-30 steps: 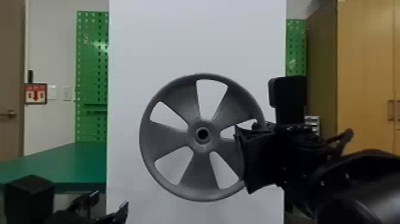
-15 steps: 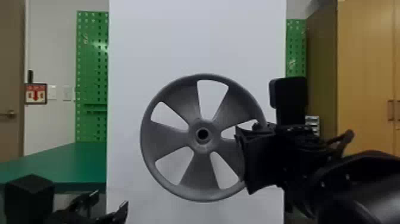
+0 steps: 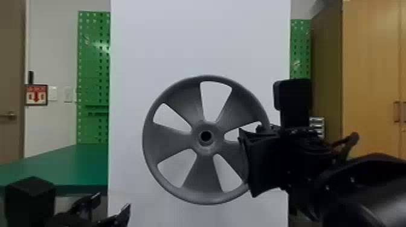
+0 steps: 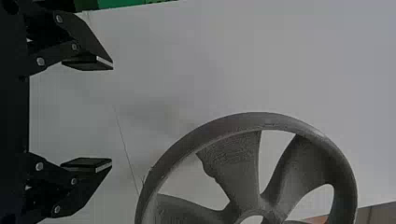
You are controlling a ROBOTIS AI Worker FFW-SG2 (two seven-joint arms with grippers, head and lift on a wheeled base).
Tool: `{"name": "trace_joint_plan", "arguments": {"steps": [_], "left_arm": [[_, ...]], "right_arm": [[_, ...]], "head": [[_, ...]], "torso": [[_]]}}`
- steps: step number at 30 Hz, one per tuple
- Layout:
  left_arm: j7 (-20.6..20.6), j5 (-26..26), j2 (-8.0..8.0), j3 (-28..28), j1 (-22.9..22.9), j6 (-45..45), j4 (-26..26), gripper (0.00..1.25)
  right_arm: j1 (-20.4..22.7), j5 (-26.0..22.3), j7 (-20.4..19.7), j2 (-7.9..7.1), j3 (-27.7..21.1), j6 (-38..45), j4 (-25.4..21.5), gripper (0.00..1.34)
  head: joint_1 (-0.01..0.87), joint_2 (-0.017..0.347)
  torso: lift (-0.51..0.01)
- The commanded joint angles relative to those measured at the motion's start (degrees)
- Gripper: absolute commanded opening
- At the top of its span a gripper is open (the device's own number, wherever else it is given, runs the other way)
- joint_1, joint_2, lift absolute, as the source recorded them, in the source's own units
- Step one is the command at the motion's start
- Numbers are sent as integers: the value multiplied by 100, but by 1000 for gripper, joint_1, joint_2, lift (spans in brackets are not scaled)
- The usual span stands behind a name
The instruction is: Hold the wheel and insert it
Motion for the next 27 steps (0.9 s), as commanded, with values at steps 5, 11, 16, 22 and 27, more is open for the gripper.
{"name": "trace_joint_plan", "arguments": {"steps": [5,11,16,22,27], "left_arm": [[0,0,-6,-2,0,0,0,739],[0,0,2,-2,0,0,0,739],[0,9,2,-2,0,0,0,739],[0,0,2,-38,-18,0,0,739],[8,-9,2,-90,-35,0,0,739]], "right_arm": [[-2,5,0,5,0,-31,18,170],[-19,5,0,5,-26,-145,115,170],[-72,22,0,5,-9,-145,229,170],[-142,31,0,5,-9,-180,361,170],[-195,58,0,5,-26,-215,449,170]], "head": [[0,0],[0,0],[0,0],[0,0],[0,0]], "torso": [[-499],[-499],[-499],[-499],[-499]]}}
